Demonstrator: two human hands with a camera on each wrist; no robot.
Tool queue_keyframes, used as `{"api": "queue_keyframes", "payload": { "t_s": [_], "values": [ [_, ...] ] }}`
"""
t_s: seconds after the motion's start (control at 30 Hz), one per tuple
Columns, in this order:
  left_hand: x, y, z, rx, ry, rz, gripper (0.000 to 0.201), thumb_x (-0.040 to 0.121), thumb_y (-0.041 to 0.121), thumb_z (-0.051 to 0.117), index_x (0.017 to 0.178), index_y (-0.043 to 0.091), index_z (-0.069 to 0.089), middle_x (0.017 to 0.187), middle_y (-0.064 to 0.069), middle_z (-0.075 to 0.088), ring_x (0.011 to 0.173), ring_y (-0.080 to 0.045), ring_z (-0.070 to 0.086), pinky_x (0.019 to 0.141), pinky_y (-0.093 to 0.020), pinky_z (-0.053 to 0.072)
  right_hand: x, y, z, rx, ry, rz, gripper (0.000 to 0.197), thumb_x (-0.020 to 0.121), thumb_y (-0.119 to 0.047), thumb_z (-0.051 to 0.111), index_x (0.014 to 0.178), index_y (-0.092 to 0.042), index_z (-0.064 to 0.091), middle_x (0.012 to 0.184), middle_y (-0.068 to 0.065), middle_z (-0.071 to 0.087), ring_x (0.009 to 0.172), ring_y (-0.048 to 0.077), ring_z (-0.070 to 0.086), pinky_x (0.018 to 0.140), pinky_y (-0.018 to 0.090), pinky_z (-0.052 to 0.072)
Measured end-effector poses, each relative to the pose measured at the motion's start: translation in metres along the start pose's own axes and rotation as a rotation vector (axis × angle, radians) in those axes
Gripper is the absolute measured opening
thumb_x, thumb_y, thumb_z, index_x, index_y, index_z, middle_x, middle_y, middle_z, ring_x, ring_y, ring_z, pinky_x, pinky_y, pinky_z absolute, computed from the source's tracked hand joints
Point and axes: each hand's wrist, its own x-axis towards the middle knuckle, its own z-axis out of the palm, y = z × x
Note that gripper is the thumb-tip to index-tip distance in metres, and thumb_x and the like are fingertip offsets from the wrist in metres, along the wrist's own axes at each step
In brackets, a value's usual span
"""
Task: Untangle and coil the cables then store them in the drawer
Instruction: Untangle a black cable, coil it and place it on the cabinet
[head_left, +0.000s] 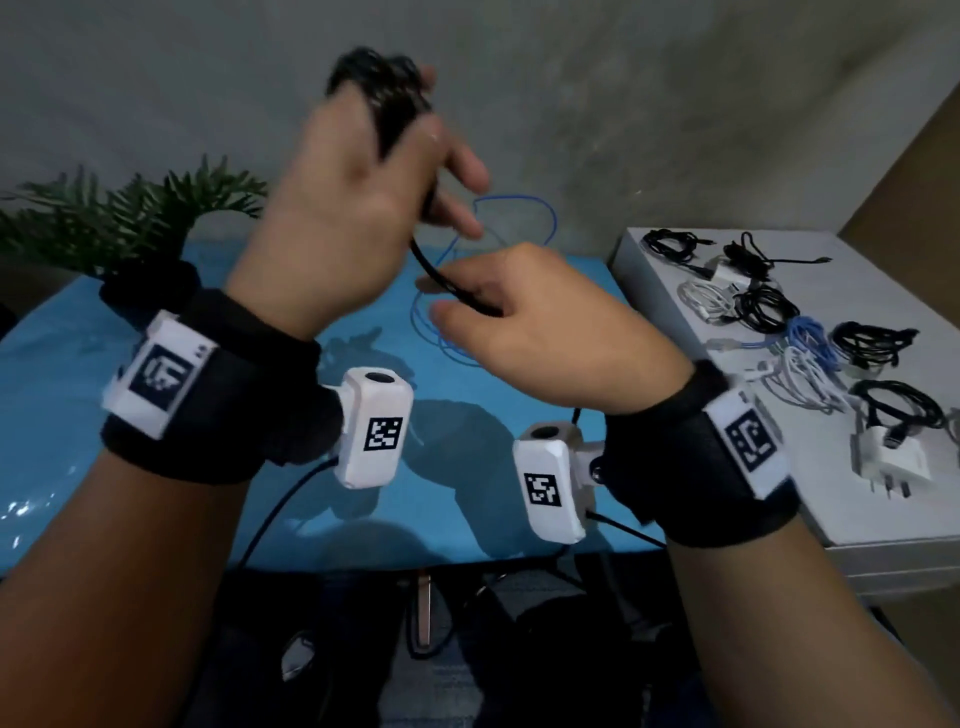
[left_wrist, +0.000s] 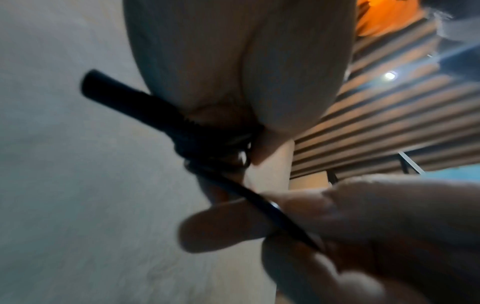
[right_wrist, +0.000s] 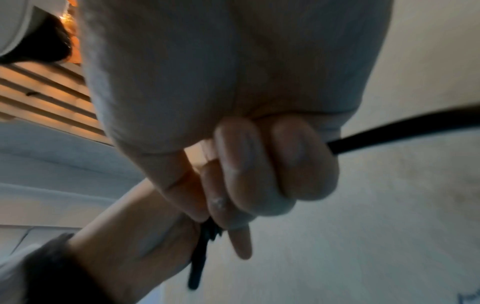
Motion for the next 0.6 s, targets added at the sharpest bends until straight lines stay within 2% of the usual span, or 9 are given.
{"api": "queue_keyframes", "payload": {
  "t_s": [0.07,0.13,0.23,0.3,0.37,0.43,0.5,0.53,0.6],
  "values": [
    [-0.003,0.002,0.003,0.428,-0.143,-0.003,0.039,0.098,0.034,0.042,0.112,0.002,0.059,0.102,-0.01,0.072,0.09,-0.027,0.07,0.082,-0.04,0.053,-0.004,-0.003,-0.012,-0.019,0.043,-0.032,0.028,0.088,-0.025,0.049,0.078,-0.004,0.066,0.056,0.004,0.047,0.052,0.011,0.04,0.054,0.035,0.033],
    [-0.007,0.008,0.003,0.533,-0.309,-0.027,0.047,0.093,0.045,0.039,0.103,0.004,0.061,0.097,-0.011,0.073,0.086,-0.029,0.07,0.08,-0.047,0.052,-0.009,-0.001,-0.024,0.065,0.102,-0.019,0.03,0.083,-0.021,0.048,0.073,-0.007,0.072,0.048,-0.002,0.047,0.046,0.006,0.04,0.048,0.026,0.031],
    [-0.011,0.018,0.0,0.077,-0.565,-0.108,0.041,0.102,0.031,0.042,0.097,-0.005,0.061,0.07,-0.012,0.065,0.051,-0.028,0.055,0.06,-0.044,0.047,-0.015,0.003,-0.037,0.251,0.248,-0.036,0.03,0.085,-0.011,0.049,0.062,-0.003,0.066,0.045,-0.005,0.05,0.045,0.004,0.04,0.049,0.022,0.029],
    [-0.015,0.023,0.0,-0.078,-0.652,-0.138,0.046,0.106,0.027,0.04,0.103,-0.015,0.058,0.062,-0.015,0.056,0.045,-0.022,0.04,0.051,-0.031,0.038,-0.018,0.004,-0.042,0.303,0.35,-0.091,0.03,0.084,-0.006,0.047,0.057,0.003,0.058,0.044,-0.001,0.045,0.045,0.006,0.037,0.049,0.022,0.026],
    [-0.019,0.026,0.005,-0.166,-0.709,-0.15,0.043,0.106,0.026,0.038,0.105,-0.011,0.061,0.055,-0.006,0.048,0.044,-0.017,0.032,0.045,-0.023,0.03,-0.02,0.005,-0.049,0.326,0.454,-0.125,0.028,0.083,-0.001,0.045,0.057,0.006,0.053,0.045,0.006,0.042,0.043,0.008,0.035,0.046,0.019,0.024],
    [-0.022,0.028,0.009,-0.324,-0.751,-0.166,0.036,0.106,0.023,0.038,0.096,-0.002,0.061,0.052,0.0,0.043,0.041,-0.015,0.033,0.044,-0.025,0.03,-0.02,0.01,-0.054,0.345,0.58,-0.104,0.03,0.086,-0.002,0.043,0.058,0.0,0.051,0.048,0.01,0.042,0.043,0.011,0.035,0.045,0.018,0.025],
    [-0.026,0.031,0.013,-0.592,-0.759,-0.187,0.031,0.107,0.019,0.032,0.09,0.003,0.052,0.05,0.003,0.043,0.041,-0.016,0.048,0.054,-0.038,0.045,-0.017,0.013,-0.056,0.444,0.677,-0.017,0.034,0.094,-0.007,0.043,0.061,-0.011,0.051,0.048,0.001,0.044,0.043,0.012,0.036,0.044,0.019,0.027],
    [-0.028,0.031,0.015,-0.735,-0.752,-0.198,0.031,0.108,0.017,0.027,0.091,0.005,0.049,0.05,0.003,0.047,0.047,-0.019,0.059,0.068,-0.047,0.051,-0.017,0.013,-0.054,0.497,0.694,-0.007,0.034,0.096,-0.013,0.043,0.064,-0.015,0.053,0.05,-0.003,0.043,0.045,0.015,0.033,0.043,0.022,0.025],
    [-0.03,0.032,0.02,-0.964,-0.718,-0.196,0.034,0.11,0.018,0.017,0.094,0.006,0.045,0.055,0.002,0.056,0.065,-0.025,0.072,0.091,-0.045,0.053,-0.015,0.009,-0.047,0.6,0.618,-0.048,0.035,0.1,-0.036,0.041,0.074,-0.021,0.059,0.059,-0.002,0.047,0.051,0.022,0.033,0.045,0.028,0.024]
  ]
}}
